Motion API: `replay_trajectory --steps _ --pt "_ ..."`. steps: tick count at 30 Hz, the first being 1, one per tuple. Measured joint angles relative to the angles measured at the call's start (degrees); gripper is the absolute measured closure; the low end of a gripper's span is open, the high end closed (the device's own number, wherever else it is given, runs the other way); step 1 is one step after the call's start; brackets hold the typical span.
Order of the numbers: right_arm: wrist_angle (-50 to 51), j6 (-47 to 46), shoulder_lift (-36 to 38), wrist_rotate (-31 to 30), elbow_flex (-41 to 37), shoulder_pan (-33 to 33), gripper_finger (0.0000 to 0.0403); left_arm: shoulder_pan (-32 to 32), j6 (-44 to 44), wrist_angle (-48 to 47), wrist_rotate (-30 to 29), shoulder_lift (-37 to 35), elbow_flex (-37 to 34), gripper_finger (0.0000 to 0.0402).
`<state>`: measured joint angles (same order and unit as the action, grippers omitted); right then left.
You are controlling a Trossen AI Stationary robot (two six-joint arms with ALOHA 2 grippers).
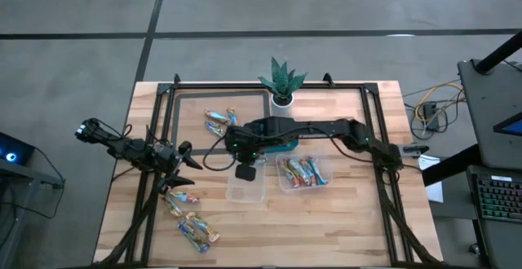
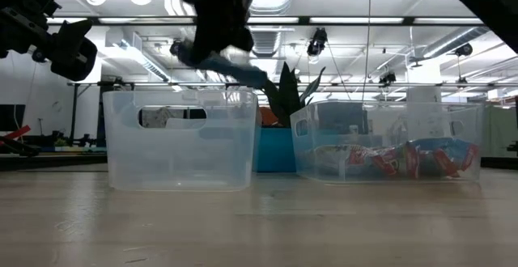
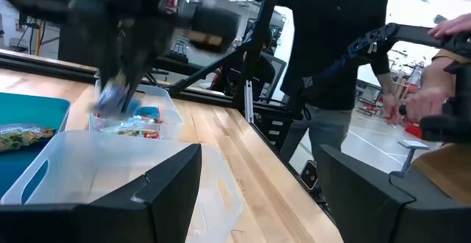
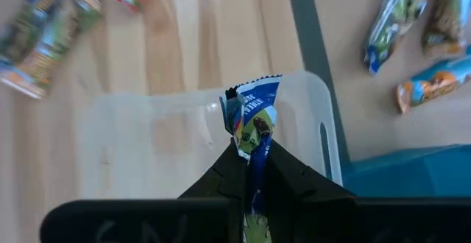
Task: Pick and place Granola Bars by type
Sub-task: Put the blue granola bar into the left transparent bin
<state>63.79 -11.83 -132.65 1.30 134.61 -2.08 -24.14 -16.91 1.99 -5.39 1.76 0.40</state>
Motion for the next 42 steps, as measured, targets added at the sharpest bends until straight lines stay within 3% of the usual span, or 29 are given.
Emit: replay_trajectory --steps 14,30,42 --pt "-3.47 7.51 -6.97 -1.54 -0.02 1.55 0.0385 0.01 0.0 0.01 0.0 -0.01 0.01 0.0152" --pt "-4.54 6.86 -12.73 -1.03 -0.04 2.41 0.0383 0.02 -0.01 0.01 0.0 0.0 0.01 0.0152" --pt "-4.61 5.21 -12.4 -1.29 -0.04 2.55 0.0288 0.0 -0.02 0.01 0.0 -0.02 0.02 0.0152"
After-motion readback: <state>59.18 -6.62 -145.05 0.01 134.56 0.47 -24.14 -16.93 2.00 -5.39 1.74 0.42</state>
